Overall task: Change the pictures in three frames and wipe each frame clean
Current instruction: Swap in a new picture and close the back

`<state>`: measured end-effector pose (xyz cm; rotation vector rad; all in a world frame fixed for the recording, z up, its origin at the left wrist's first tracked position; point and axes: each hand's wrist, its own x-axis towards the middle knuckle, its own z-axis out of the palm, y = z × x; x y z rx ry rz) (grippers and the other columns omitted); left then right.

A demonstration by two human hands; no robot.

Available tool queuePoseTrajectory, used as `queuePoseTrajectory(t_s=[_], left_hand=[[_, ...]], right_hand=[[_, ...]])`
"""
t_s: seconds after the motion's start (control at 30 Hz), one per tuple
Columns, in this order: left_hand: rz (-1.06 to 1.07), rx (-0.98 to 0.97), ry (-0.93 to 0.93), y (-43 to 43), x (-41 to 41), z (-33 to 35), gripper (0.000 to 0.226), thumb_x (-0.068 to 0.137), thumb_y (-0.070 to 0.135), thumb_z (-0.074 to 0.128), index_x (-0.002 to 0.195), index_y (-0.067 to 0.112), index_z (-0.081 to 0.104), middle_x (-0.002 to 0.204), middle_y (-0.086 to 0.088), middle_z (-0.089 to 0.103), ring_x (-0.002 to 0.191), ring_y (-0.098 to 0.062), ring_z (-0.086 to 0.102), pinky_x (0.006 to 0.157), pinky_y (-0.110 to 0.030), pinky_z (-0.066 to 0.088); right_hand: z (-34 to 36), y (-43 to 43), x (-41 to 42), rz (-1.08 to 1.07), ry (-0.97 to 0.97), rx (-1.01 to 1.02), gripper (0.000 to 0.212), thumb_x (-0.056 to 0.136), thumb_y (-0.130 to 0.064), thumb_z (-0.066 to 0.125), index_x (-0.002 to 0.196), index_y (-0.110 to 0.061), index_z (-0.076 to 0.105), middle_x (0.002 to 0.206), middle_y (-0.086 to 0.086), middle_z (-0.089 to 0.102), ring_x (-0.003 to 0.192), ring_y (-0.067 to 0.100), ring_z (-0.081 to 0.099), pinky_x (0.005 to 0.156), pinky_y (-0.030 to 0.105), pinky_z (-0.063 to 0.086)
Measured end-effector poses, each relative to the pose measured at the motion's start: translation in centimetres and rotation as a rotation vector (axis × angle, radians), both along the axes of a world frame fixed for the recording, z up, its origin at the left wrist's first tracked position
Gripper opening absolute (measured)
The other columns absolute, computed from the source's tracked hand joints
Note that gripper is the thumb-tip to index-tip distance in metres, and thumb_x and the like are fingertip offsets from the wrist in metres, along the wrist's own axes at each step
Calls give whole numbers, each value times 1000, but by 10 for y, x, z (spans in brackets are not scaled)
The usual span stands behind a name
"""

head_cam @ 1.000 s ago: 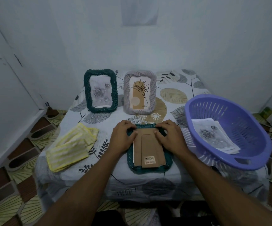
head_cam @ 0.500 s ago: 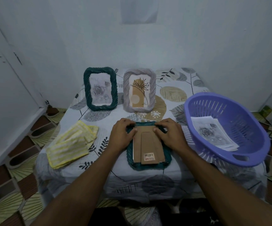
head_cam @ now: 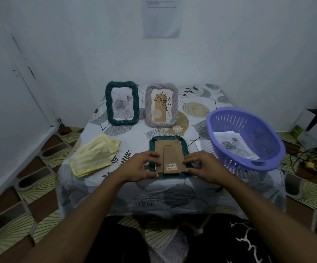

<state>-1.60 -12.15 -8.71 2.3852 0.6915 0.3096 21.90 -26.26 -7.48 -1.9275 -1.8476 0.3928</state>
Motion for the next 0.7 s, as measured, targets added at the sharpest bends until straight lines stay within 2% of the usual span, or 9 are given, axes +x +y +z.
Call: queuePoseTrajectory(t_s=[0.1, 0.27, 0.57, 0.7], left_hand=[[22, -46, 26, 0, 3, 4, 42, 71, 26, 83, 111, 18, 71, 139, 6, 50, 127, -10, 45, 108, -27, 35], [77, -107, -10, -3, 3, 1, 38, 71, 20, 83, 108, 17, 72, 138, 7, 51, 122, -5, 45, 105, -20, 32], [97, -103, -69, -4, 6, -3, 33, 70, 18, 84, 100, 17, 73, 132, 6, 55, 119, -8, 49, 105, -20, 33], [83, -3, -97, -5, 4, -10, 27, 74, 24, 81, 100, 20, 72, 130, 6, 57, 119, -9, 52, 107, -31, 40]], right_hand=[[-4, -4, -2, -47, 50, -34, 38, 82, -31, 75, 118, -21, 70, 130, -2, 62, 115, 11, 57, 91, 13, 37], [-9, -5, -3, -84, 134, -40, 38, 82, -28, 76, 118, -19, 70, 132, -1, 62, 118, 15, 57, 99, 22, 41], [-6, -1, 1, -79, 154, -68, 40, 75, -30, 81, 113, -21, 73, 128, -3, 63, 112, 9, 57, 91, 15, 37], [-6, -2, -1, -81, 126, -66, 41, 75, -33, 81, 114, -22, 72, 129, -3, 63, 112, 9, 57, 92, 16, 38]])
